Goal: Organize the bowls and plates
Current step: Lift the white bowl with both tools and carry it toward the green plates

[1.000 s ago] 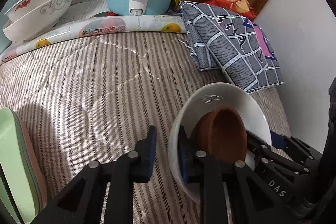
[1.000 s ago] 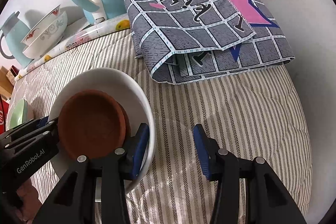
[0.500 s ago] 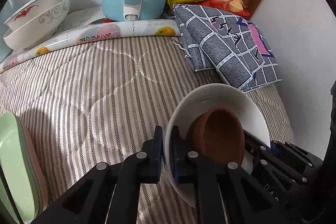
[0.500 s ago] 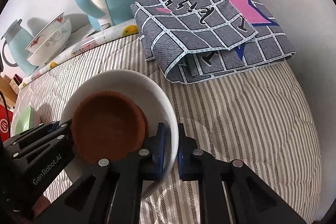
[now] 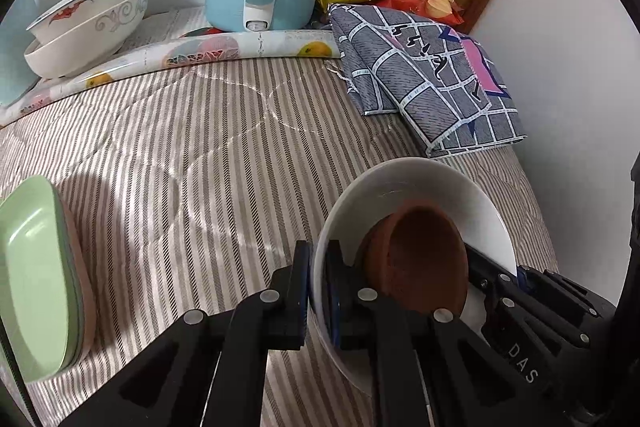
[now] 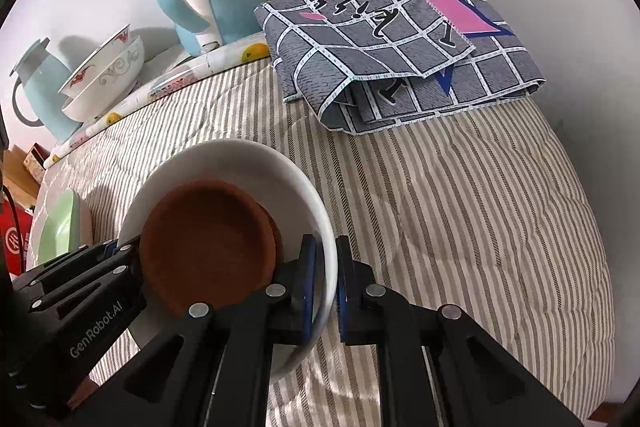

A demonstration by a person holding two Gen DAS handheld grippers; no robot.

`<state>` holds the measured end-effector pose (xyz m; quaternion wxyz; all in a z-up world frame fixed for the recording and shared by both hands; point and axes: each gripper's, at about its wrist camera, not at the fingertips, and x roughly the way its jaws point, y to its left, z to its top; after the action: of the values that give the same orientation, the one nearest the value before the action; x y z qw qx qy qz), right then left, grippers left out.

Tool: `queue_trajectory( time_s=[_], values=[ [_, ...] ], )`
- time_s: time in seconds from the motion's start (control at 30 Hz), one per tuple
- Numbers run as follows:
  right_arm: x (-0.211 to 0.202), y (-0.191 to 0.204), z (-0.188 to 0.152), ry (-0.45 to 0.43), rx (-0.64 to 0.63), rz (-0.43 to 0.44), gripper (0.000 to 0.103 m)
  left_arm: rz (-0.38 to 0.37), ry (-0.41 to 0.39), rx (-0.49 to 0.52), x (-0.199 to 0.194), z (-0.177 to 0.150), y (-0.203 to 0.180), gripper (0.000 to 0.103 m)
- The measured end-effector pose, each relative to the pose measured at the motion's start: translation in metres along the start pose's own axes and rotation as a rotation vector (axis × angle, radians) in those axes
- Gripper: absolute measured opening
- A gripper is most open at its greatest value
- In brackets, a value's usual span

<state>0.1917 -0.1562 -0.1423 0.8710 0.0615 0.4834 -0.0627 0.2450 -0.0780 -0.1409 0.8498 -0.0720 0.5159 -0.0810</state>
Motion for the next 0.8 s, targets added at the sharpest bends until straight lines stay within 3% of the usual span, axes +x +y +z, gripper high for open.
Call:
queue_trajectory(
  time_s=[0.8],
  values=[
    [-0.053,0.026,-0.02,-0.081,0.0,0.023,0.009,0.009,-0.068,0.003,-0.06,-0.015,0.013,0.009]
  ],
)
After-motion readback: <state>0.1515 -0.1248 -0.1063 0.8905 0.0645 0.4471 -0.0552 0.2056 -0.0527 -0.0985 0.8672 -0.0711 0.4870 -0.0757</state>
